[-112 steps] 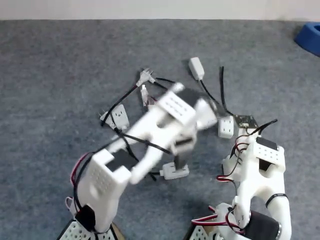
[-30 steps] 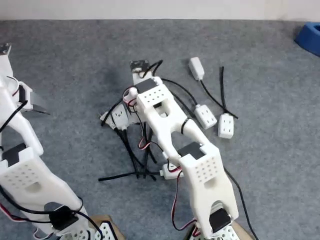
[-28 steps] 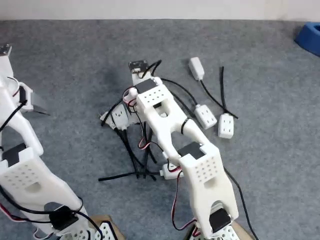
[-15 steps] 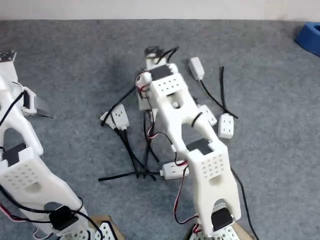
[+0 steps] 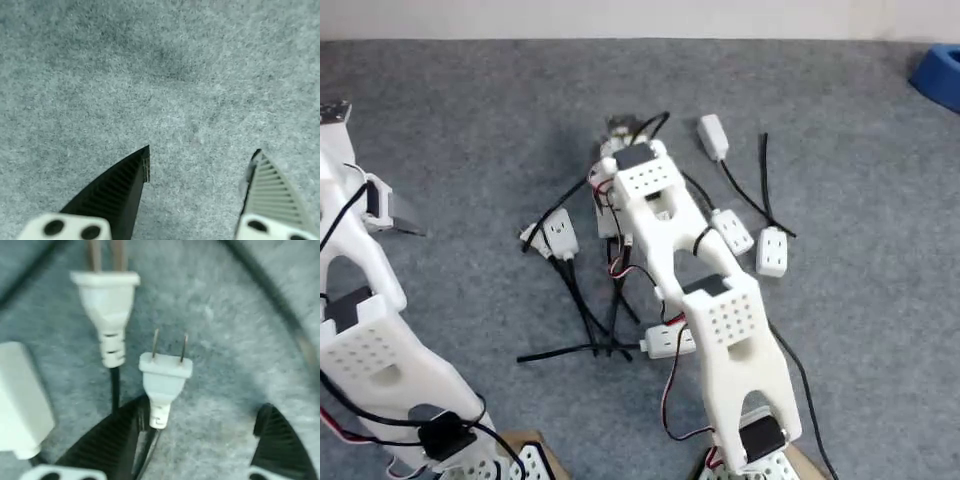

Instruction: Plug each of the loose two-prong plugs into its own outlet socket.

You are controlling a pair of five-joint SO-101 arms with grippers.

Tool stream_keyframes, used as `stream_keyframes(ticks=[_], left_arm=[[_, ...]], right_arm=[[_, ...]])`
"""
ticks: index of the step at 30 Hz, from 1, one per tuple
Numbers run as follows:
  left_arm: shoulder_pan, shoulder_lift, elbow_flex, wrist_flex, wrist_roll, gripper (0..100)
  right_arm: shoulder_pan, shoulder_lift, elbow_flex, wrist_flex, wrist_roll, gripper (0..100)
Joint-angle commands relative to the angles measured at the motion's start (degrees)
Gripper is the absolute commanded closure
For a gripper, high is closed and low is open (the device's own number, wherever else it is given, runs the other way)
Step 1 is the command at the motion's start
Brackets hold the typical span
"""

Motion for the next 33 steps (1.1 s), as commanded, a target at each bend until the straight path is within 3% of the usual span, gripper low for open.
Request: stream_keyframes(ticks=[1, 18, 25, 33], left_arm=[[-1.5, -3.2, -0.3, -0.5, -0.5, 68], [-1.5, -3.2, -0.1, -0.4, -0.5, 68], [-5.0, -3.2, 0.0, -0.4, -4.2, 68], [-6.5, -3.2, 0.0, -0.5, -4.9, 68]], right_arm=[[-2.0, 0.3, -2.9, 1.1, -0.6, 67.0], [-5.4, 0.7, -5.6, -0.9, 0.1, 67.6], [-2.2, 7.7, -6.4, -3.2, 4.9, 84.8], [-1.7, 8.6, -13.8, 4.2, 5.0, 88.2]])
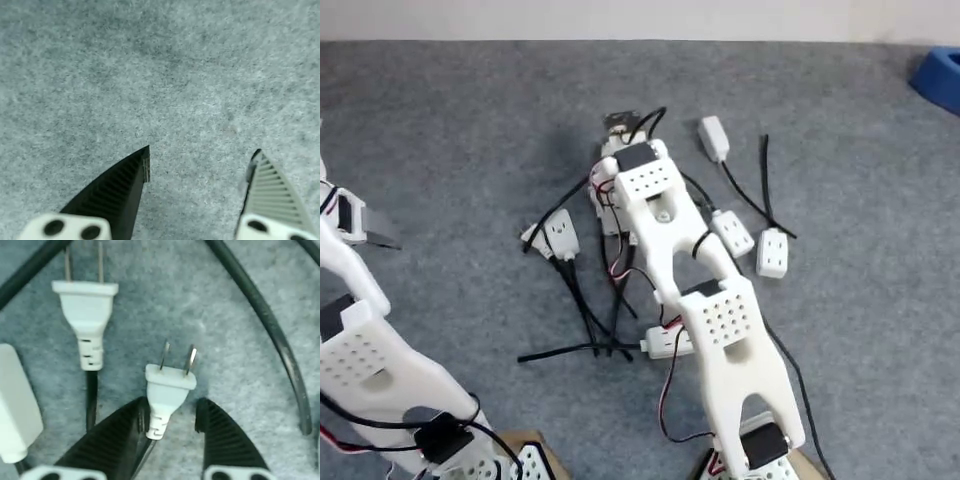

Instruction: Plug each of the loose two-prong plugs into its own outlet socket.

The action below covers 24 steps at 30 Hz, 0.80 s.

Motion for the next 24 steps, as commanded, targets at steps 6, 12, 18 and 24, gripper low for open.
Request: stream_keyframes(ticks=[6, 12, 18, 24], left_arm=[[-0.4, -3.2, 0.7, -0.5, -2.4, 68], [-0.1, -3.2, 0.7, -0.5, -2.4, 68], [-1.1, -3.2, 0.7, -0.5, -2.5, 68], [-1.4, -3.2, 0.5, -0.5, -2.5, 68]], right_arm=[[-1.3, 0.0, -4.7, 6.5, 0.8, 95.4], [-5.7, 0.1, -4.2, 10.3, 0.4, 93.4], [-5.8, 1.2, -4.1, 10.8, -1.8, 90.0], [-5.8, 5.5, -4.7, 12.0, -1.6, 90.0]])
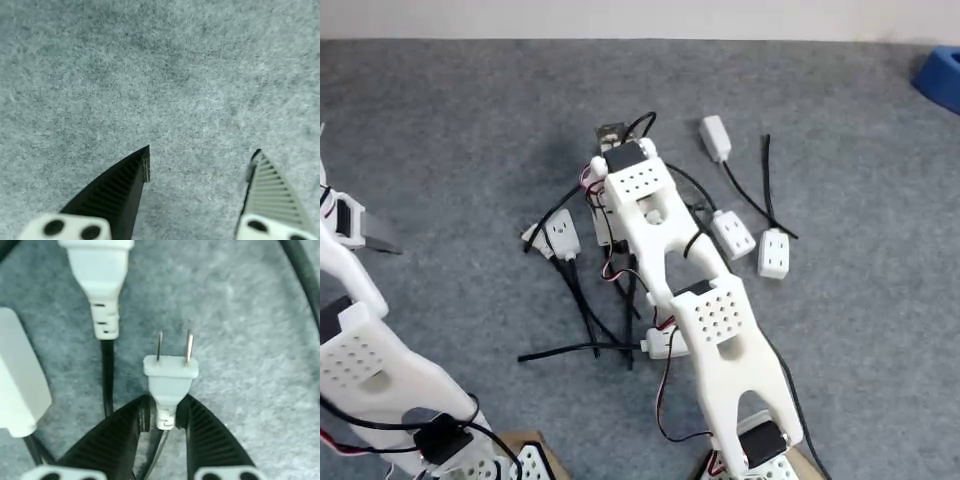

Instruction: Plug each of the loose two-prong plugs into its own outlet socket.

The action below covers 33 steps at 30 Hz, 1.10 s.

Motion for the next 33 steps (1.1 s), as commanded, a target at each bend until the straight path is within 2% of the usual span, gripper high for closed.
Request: stream_keyframes(ticks=[1, 5, 7, 10, 14, 16, 18, 28, 33], left_arm=[[-0.7, -3.2, -0.5, -0.5, -0.6, 68], [-0.7, -3.2, -0.4, -0.5, -0.6, 68], [-0.7, -3.2, -0.4, -0.5, -0.6, 68], [-0.4, -3.2, -0.4, -0.4, -0.6, 68], [1.4, -3.2, -0.3, -0.2, -0.6, 68], [2.8, -3.2, -0.3, -0.1, -0.6, 68], [3.9, -3.2, -0.4, -0.1, -0.6, 68], [14.3, -3.7, -0.7, 0.0, 1.1, 68], [17.9, -4.9, -3.1, 3.2, 3.8, 68]], right_arm=[[-2.8, 2.7, -0.2, 1.7, -0.6, 90.0], [-2.8, 2.8, -0.2, 1.6, -0.5, 91.3], [-2.8, 2.8, -0.2, 1.6, -0.2, 95.4], [-2.8, 2.7, -1.3, 2.2, 2.5, 96.1], [-2.7, 2.7, -11.1, 7.0, 4.5, 96.3], [-2.7, 2.4, -17.6, 7.3, 7.1, 99.8], [-2.7, 0.5, -20.6, 7.3, 8.6, 99.1], [-1.9, -20.4, -19.7, 7.3, 9.5, 99.2], [-3.5, -37.5, -2.7, 7.3, 10.1, 99.1]])
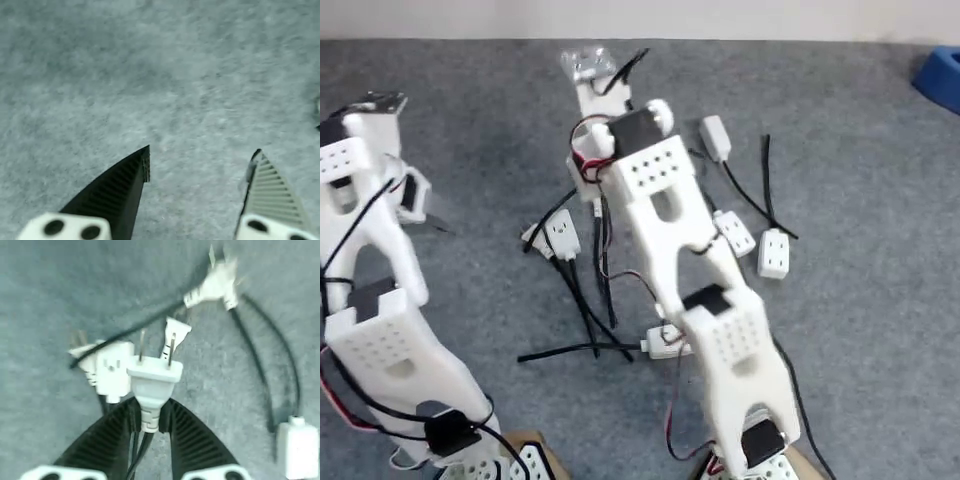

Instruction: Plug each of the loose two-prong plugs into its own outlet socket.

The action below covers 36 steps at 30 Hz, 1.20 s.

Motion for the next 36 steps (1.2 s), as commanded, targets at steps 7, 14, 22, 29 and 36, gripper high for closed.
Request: stream_keyframes(ticks=[7, 14, 22, 29, 36], left_arm=[[9.6, -10.8, -5.5, 8.7, 1.4, 68], [16.7, -21.5, 5.5, 8.9, 1.3, 68], [21.1, -46.2, 29.1, -8.8, 5.7, 68], [29.3, -77.8, 73.4, -43.7, 7.1, 68], [34.8, -93.9, 87.9, -47.3, 1.1, 65]], right_arm=[[-4.2, -40.0, 40.9, -2.5, 9.4, 99.1], [-2.5, -63.4, 87.5, -35.1, 16.8, 99.1], [2.7, -66.7, 107.3, -54.4, 16.7, 99.1], [2.6, -65.7, 107.3, -55.4, 16.6, 99.1], [1.1, -65.5, 107.7, -55.5, 14.9, 99.1]])
